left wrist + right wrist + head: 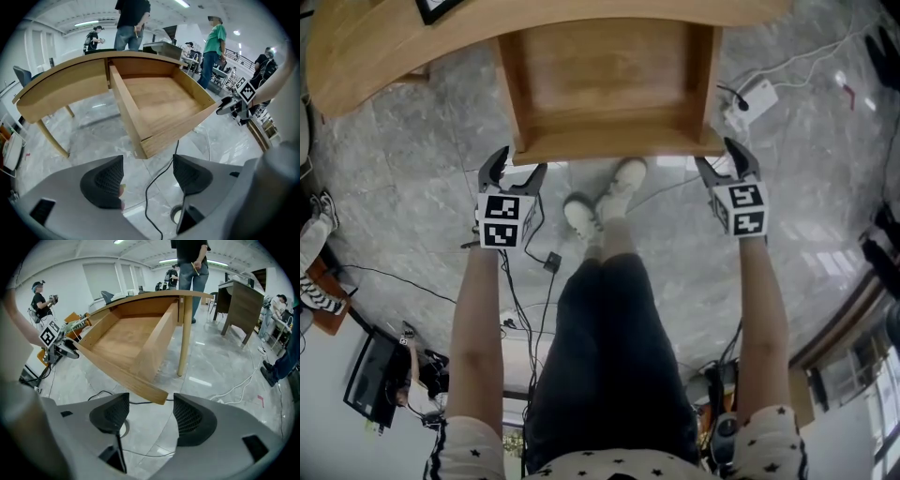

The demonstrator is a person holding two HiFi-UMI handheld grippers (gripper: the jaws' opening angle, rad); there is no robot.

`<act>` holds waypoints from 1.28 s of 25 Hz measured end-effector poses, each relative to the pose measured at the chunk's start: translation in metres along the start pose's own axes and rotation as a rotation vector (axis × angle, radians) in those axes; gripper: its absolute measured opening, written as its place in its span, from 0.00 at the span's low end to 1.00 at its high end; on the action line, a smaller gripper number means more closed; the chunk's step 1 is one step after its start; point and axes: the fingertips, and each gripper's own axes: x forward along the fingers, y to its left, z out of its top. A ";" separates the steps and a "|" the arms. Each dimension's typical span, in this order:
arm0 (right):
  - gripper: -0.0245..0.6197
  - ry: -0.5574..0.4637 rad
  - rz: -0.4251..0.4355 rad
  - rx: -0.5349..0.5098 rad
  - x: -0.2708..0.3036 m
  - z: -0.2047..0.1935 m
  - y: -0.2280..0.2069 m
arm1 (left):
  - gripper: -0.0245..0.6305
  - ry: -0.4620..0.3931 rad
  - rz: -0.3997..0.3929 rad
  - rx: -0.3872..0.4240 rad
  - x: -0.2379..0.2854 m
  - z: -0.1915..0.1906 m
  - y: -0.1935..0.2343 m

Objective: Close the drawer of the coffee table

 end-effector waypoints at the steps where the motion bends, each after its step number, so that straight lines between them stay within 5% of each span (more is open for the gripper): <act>1: 0.48 0.003 0.002 -0.003 0.004 0.001 0.000 | 0.53 0.000 -0.001 -0.002 0.003 0.000 0.000; 10: 0.48 0.015 0.020 -0.036 0.027 0.010 0.004 | 0.53 -0.015 -0.007 0.036 0.020 0.018 -0.006; 32: 0.48 0.073 0.011 -0.004 0.029 0.010 0.002 | 0.53 0.038 0.010 -0.016 0.021 0.023 -0.005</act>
